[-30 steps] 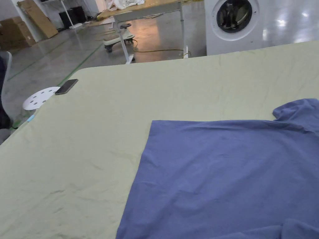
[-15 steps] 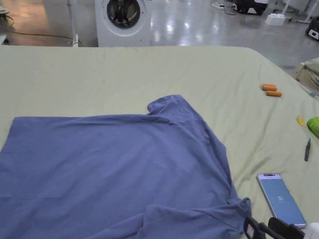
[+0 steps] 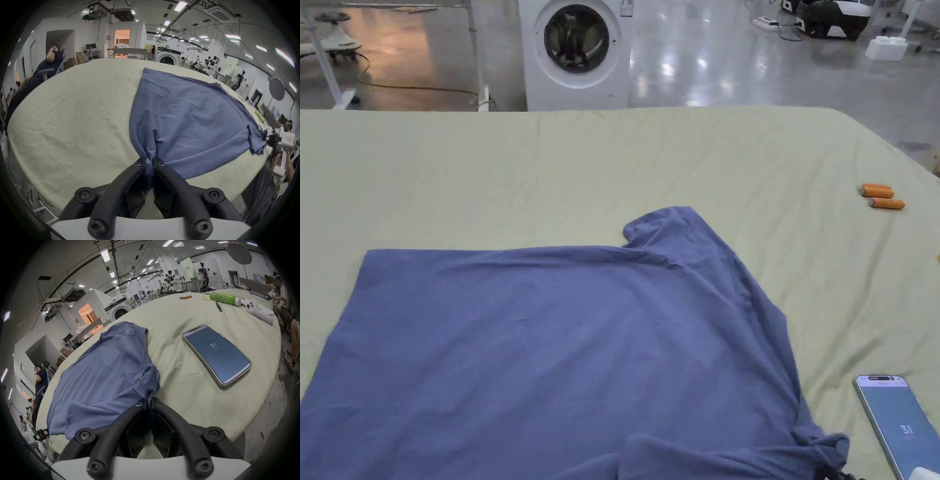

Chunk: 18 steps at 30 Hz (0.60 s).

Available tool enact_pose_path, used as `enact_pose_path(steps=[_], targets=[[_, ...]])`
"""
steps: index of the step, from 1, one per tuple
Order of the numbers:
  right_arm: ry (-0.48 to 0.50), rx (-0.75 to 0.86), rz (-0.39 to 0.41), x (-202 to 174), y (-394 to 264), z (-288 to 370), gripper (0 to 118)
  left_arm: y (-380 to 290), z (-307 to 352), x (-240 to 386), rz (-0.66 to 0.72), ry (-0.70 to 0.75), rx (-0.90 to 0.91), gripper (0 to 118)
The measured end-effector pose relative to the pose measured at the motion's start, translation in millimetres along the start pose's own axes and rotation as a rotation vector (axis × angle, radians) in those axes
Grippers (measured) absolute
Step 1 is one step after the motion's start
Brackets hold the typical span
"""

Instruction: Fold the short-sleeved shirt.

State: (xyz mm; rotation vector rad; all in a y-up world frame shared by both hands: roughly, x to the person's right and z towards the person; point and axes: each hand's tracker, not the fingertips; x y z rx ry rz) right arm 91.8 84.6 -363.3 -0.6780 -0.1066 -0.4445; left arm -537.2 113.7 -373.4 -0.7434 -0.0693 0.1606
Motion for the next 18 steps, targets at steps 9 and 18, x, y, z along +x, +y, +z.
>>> enact_pose_path(steps=[9, 18], targets=[[0.114, 0.162, 0.059, -33.0, 60.7, 6.3, 2, 83.9, 22.6, 9.8, 0.021, -0.104, 0.238, 3], [0.107, 0.191, 0.064, -58.4, 150.2, -95.5, 2, 196.0, -90.0, 7.8, -0.065, -0.053, 0.148, 3]])
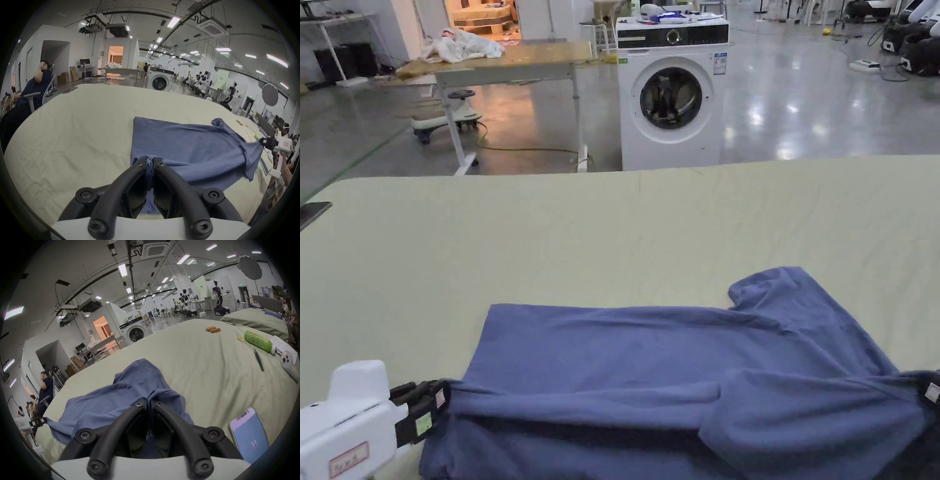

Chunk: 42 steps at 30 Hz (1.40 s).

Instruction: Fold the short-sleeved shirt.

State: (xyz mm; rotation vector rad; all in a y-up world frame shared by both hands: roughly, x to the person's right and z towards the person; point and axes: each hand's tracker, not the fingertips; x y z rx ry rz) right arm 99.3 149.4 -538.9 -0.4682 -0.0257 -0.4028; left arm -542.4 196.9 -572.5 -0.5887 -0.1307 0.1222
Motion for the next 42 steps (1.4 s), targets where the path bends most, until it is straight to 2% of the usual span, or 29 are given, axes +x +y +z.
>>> enact_pose_path(steps=[3, 7, 8, 9, 10, 11, 12, 13, 18, 20, 21, 24, 25, 27, 28, 30, 31, 33, 34, 35, 36, 37, 40, 42], targets=[[-0.025, -0.024, -0.007, 1.4, 11.4, -32.8, 2, 9.3, -40.5, -10.6, -0.004, 0.017, -0.030, 3], [-0.062, -0.097, 0.033, -2.3, 10.6, -57.9, 2, 12.6, -76.4, -12.8, 0.002, 0.033, -0.081, 3], [-0.070, -0.109, 0.037, -1.0, 8.2, -61.6, 2, 12.2, -81.8, -11.7, -0.006, 0.040, -0.091, 6], [-0.076, -0.122, 0.037, 1.0, 4.5, -64.5, 4, 11.0, -85.0, -10.0, -0.014, 0.049, -0.097, 19], [-0.081, -0.150, 0.050, 4.2, 2.0, -66.9, 14, 9.4, -84.7, -9.0, -0.030, 0.053, -0.097, 38], [-0.086, -0.155, 0.059, 6.8, -0.1, -67.6, 42, 7.8, -80.5, -8.9, -0.046, 0.045, -0.087, 69], [-0.092, -0.157, 0.067, 9.4, -2.4, -65.6, 66, 6.8, -71.3, -6.3, -0.048, 0.044, -0.064, 83], [-0.088, -0.155, 0.075, 11.0, -3.9, -58.5, 76, 6.9, -58.4, -3.2, -0.057, 0.041, -0.032, 85], [-0.011, -0.048, 0.086, 5.7, -9.9, -3.3, 74, 0.0, 32.9, 21.3, -0.117, 0.032, 0.195, 85], [0.015, -0.007, 0.116, -4.5, -14.3, 27.8, 74, -7.4, 74.9, 32.4, -0.129, 0.005, 0.292, 85], [0.030, 0.025, 0.110, -10.2, -17.3, 44.4, 74, -11.7, 95.0, 36.4, -0.123, -0.014, 0.327, 85], [0.192, 0.048, 0.026, -22.6, -28.2, 91.5, 74, -23.8, 146.6, 49.2, -0.096, -0.015, 0.407, 85], [0.219, 0.064, 0.017, -28.1, -31.7, 105.2, 74, -29.3, 162.2, 54.7, -0.104, -0.006, 0.435, 85], [0.237, 0.113, 0.077, -39.9, -37.9, 131.2, 74, -37.8, 188.8, 70.9, -0.152, 0.037, 0.454, 81], [0.222, 0.127, 0.118, -46.3, -39.9, 143.9, 73, -43.5, 201.5, 78.8, -0.179, 0.064, 0.468, 75], [0.202, 0.167, 0.192, -50.4, -45.1, 158.5, 66, -54.4, 220.3, 86.8, -0.171, 0.052, 0.474, 38], [0.188, 0.176, 0.203, -53.7, -47.2, 166.6, 64, -59.0, 226.8, 89.3, -0.145, 0.047, 0.474, 26], [0.184, 0.187, 0.219, -57.9, -51.2, 177.2, 58, -71.4, 237.1, 92.8, -0.091, 0.027, 0.475, 19], [0.183, 0.194, 0.235, -60.5, -53.0, 181.5, 41, -77.9, 242.1, 96.5, -0.095, 0.035, 0.478, 13], [0.165, 0.204, 0.258, -63.7, -54.7, 185.1, 11, -80.4, 244.7, 102.0, -0.110, 0.044, 0.472, 10], [0.149, 0.216, 0.266, -66.6, -57.4, 188.7, 2, -83.6, 247.1, 106.6, -0.128, 0.060, 0.465, 6], [0.145, 0.213, 0.281, -68.7, -58.4, 189.7, 2, -87.0, 249.6, 110.1, -0.142, 0.082, 0.464, 0], [0.073, 0.183, 0.353, -76.5, -60.7, 186.8, 0, -88.3, 252.6, 106.6, -0.134, 0.015, 0.435, 0], [0.097, 0.186, 0.358, -78.9, -61.3, 185.4, 0, -89.5, 252.8, 104.9, -0.129, 0.018, 0.439, 0]])
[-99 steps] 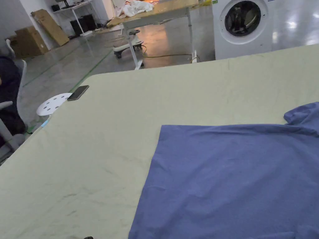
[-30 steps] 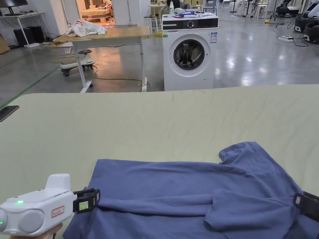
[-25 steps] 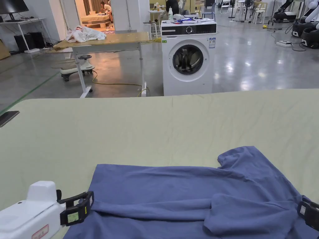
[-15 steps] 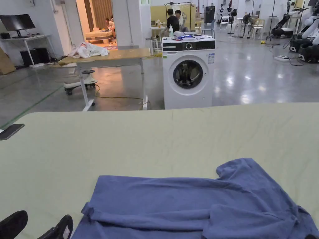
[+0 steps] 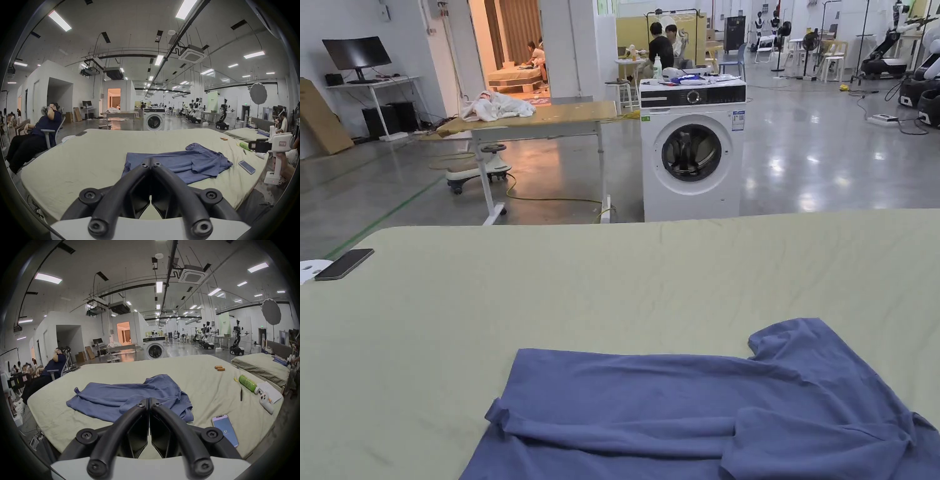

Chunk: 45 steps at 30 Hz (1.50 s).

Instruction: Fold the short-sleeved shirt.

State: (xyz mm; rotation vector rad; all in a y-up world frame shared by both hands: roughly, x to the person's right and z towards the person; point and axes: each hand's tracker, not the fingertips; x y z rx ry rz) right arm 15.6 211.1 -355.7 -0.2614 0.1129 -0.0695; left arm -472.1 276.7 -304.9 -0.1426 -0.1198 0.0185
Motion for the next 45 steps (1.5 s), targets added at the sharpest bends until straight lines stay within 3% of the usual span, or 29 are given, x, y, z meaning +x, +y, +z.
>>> enact_pose_path(steps=[10, 12, 14, 15, 17, 24, 28, 30, 32, 35, 36, 37, 38, 39, 41, 43, 45], targets=[[0.021, -0.021, 0.035, -7.9, -5.0, -6.4, 0, -5.1, -23.0, -5.7, -0.024, 0.011, -0.078, 0], [0.023, -0.030, 0.015, -6.5, -7.9, -6.2, 0, -11.9, -38.6, -14.1, -0.005, 0.010, -0.119, 25], [0.028, -0.043, -0.008, -3.7, -11.0, -7.1, 0, -21.4, -60.7, -27.0, 0.019, -0.014, -0.149, 69], [0.027, -0.048, -0.013, -0.9, -12.9, -6.4, 0, -26.3, -74.2, -37.1, 0.047, -0.053, -0.167, 74], [0.022, -0.056, -0.013, 1.9, -15.6, -4.3, 0, -35.4, -103.9, -57.3, 0.109, -0.105, -0.222, 74], [0.003, -0.109, -0.019, 9.0, -19.8, 2.8, 0, -90.2, -235.9, -104.2, 0.128, 0.015, -0.510, 71], [-0.027, -0.129, -0.033, 14.7, -20.4, 8.1, 0, -120.0, -282.6, -102.9, 0.108, 0.010, -0.658, 48], [-0.049, -0.141, -0.032, 17.5, -21.3, 9.7, 0, -123.1, -285.7, -93.7, 0.053, 0.029, -0.647, 33], [-0.063, -0.153, -0.035, 21.2, -21.7, 9.3, 0, -116.2, -286.5, -88.6, 0.051, 0.015, -0.636, 7], [-0.063, -0.185, -0.071, 31.5, -22.7, -12.1, 1, -119.9, -293.5, -82.5, 0.025, 0.023, -0.682, 6], [-0.047, -0.196, -0.090, 38.1, -23.1, -27.8, 14, -121.0, -297.7, -82.0, 0.022, 0.019, -0.697, 6], [-0.038, -0.230, -0.119, 46.0, -23.6, -47.0, 40, -121.6, -299.2, -82.2, 0.021, 0.022, -0.708, 6], [-0.047, -0.265, -0.138, 53.2, -23.8, -65.5, 79, -119.8, -299.6, -82.0, 0.023, 0.024, -0.713, 6], [-0.063, -0.287, -0.164, 68.6, -31.4, -87.8, 89, -118.5, -300.6, -81.7, 0.022, 0.025, -0.721, 6], [-0.092, -0.280, -0.186, 84.6, -38.2, -125.9, 85, -118.1, -301.2, -81.7, 0.009, 0.025, -0.726, 6], [-0.205, -0.364, -0.151, 98.8, -48.2, -167.1, 85, -118.8, -301.4, -81.2, 0.006, 0.028, -0.727, 6], [-0.255, -0.454, -0.167, 112.3, -57.6, -201.0, 80, -119.0, -301.3, -80.0, 0.009, 0.036, -0.731, 6]])
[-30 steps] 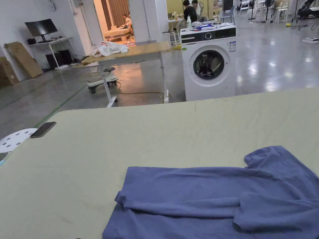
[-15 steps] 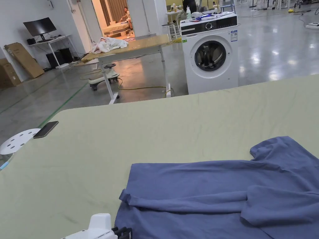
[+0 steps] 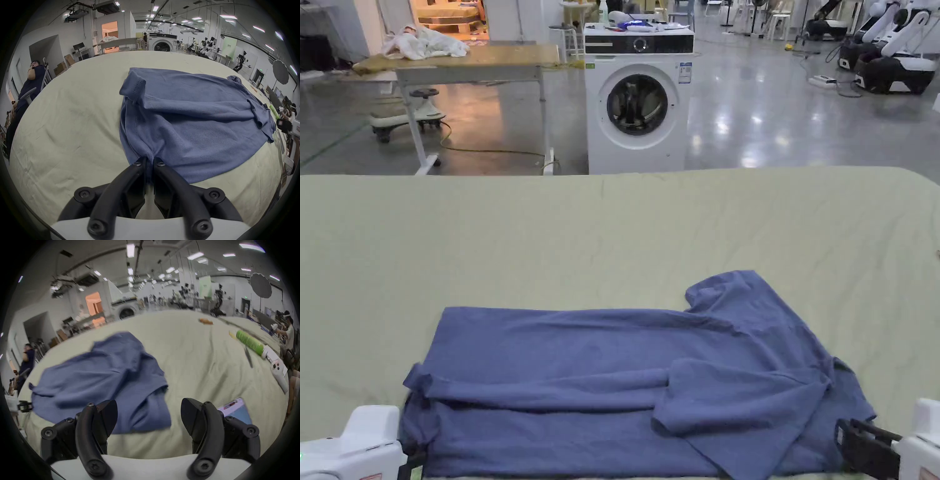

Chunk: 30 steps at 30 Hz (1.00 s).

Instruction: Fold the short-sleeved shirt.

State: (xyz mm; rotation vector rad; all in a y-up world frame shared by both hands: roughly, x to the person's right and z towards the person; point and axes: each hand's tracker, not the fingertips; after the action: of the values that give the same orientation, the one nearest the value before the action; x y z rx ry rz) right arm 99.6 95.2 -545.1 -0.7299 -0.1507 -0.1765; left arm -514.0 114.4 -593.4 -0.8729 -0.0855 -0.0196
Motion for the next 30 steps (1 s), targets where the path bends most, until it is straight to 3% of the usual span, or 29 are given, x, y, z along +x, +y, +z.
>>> enact_pose_path(steps=[3, 6, 7, 8, 11, 17, 24, 27, 30], targets=[[-0.004, -0.129, -0.009, 5.6, -2.2, -33.1, 65, -0.2, 0.5, 2.8, -0.010, 0.005, -0.004, 6], [-0.018, -0.074, 0.094, -3.4, 3.0, -15.3, 54, -1.5, 0.6, 5.7, -0.022, 0.016, 0.003, 6], [-0.029, -0.051, 0.113, -3.5, 3.6, -12.9, 34, -0.7, 0.5, 6.3, -0.022, 0.016, -0.003, 5], [-0.028, -0.055, 0.110, -1.0, 4.7, -13.4, 4, 1.0, 0.2, 6.4, -0.029, 0.016, -0.007, 5], [-0.012, -0.068, 0.084, 0.4, 8.4, -5.5, 3, 4.9, 15.6, 0.8, -0.038, -0.007, 0.015, 0], [-0.029, -0.040, 0.135, 0.6, -0.3, 35.0, 3, -19.6, 82.6, 0.9, -0.017, 0.004, 0.111, 0], [-0.022, -0.027, 0.152, 12.1, -47.9, 110.2, 3, -109.8, 155.1, 9.4, 0.006, 0.018, 0.102, 0], [0.015, -0.070, 0.096, 23.8, -73.6, 135.9, 3, -150.3, 176.5, 1.2, 0.104, -0.020, 0.063, 0], [0.002, -0.090, 0.109, 22.4, -94.1, 155.1, 3, -168.8, 191.3, 3.7, 0.090, -0.001, 0.052, 0]])
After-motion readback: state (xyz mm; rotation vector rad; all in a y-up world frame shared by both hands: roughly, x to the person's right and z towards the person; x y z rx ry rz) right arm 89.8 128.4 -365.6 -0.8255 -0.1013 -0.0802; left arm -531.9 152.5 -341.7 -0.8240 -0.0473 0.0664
